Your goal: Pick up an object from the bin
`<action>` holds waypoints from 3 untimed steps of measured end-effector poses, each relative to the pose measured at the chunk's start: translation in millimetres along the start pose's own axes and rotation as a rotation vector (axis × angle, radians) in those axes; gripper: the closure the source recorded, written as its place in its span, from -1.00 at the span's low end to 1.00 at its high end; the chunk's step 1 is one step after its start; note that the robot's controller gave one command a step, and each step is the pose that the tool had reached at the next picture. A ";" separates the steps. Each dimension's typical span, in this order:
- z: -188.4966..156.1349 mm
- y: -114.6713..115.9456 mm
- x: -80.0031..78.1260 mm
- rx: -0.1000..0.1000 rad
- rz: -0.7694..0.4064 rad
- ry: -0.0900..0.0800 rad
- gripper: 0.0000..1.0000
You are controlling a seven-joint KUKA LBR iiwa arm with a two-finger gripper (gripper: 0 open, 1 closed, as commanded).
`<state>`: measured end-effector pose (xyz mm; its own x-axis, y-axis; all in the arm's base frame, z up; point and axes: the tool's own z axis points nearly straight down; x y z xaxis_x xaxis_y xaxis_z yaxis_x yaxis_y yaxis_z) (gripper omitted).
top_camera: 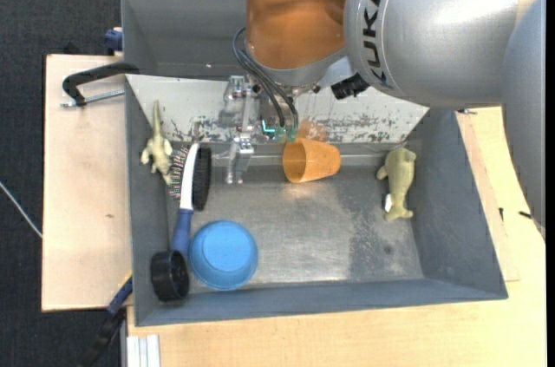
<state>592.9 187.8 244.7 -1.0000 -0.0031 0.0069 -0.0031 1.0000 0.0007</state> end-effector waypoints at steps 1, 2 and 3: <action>132.1 29.4 -7.9 -0.003 -0.571 -0.030 -1.00; 123.9 43.4 -10.3 0.006 -0.832 -0.008 -1.00; 119.1 45.1 -11.0 0.006 -1.146 -0.011 -1.00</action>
Offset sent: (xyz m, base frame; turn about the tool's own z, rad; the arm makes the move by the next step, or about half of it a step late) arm 0.0020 0.0329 -0.1747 -0.6657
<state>602.9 233.0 125.6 -0.4091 -0.9125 -0.0040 -0.9125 0.4091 -0.0038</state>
